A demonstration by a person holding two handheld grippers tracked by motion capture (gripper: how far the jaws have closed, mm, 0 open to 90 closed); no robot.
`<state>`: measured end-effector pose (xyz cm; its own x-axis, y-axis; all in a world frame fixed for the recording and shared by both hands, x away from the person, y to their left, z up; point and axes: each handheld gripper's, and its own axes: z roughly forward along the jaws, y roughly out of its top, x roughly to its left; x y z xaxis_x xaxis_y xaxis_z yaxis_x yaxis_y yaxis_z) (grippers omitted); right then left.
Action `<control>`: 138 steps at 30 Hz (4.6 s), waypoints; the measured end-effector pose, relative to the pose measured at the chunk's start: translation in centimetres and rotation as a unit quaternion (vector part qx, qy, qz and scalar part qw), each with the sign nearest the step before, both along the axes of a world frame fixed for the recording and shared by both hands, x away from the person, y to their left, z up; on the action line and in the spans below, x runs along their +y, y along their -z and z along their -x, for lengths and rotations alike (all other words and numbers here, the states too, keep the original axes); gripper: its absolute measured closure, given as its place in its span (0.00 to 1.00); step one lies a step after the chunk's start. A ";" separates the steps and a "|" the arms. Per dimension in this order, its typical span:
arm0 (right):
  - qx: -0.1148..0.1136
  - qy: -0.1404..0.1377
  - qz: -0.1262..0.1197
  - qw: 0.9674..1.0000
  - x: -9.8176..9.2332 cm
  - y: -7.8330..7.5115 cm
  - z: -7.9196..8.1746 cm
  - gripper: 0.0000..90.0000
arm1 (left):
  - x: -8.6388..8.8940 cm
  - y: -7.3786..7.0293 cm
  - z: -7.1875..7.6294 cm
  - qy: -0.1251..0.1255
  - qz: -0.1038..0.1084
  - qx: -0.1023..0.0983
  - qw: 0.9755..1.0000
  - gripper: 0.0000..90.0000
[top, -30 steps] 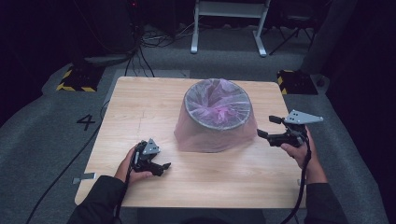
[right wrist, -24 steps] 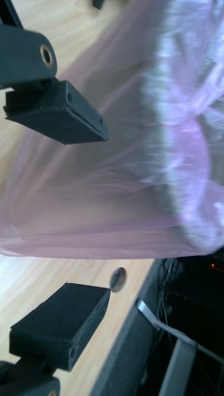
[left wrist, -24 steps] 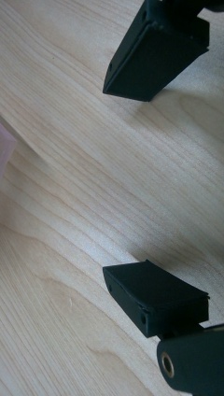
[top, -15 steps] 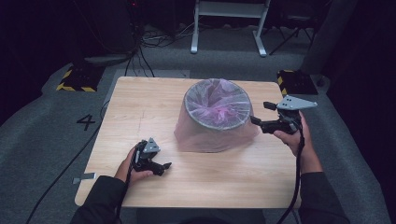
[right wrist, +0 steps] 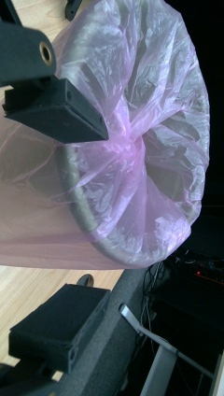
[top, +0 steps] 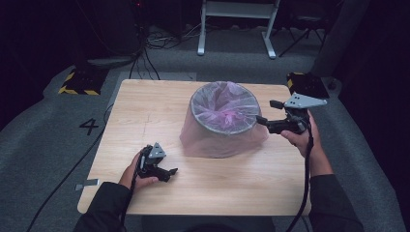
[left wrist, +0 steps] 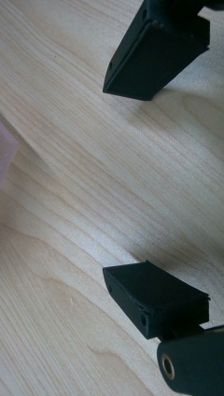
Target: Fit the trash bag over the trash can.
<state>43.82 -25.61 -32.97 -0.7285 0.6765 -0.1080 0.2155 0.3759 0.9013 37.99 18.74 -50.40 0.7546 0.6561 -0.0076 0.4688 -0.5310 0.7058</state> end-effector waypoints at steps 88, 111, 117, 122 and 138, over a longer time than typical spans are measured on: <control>0.095 -0.079 0.234 0.964 11.6 0.1 -5.8 0.26 | 0.0 0.0 0.0 0.000 0.000 0.000 1.000 0.13; 0.137 -0.075 0.303 0.940 12.7 0.4 -6.3 0.24 | 0.0 0.0 0.0 0.000 0.000 0.000 1.000 0.13; 0.136 -0.070 0.290 0.945 12.5 0.4 -6.4 0.24 | 0.0 0.0 0.0 0.001 -0.001 0.000 1.000 0.13; 0.127 -0.064 0.281 0.949 12.4 0.3 -6.2 0.26 | 0.0 0.0 0.0 0.000 -0.001 0.000 1.000 0.13; 0.077 -0.053 0.191 0.977 11.2 -0.1 -5.2 0.24 | 0.0 0.0 0.0 0.000 0.000 0.000 1.000 0.13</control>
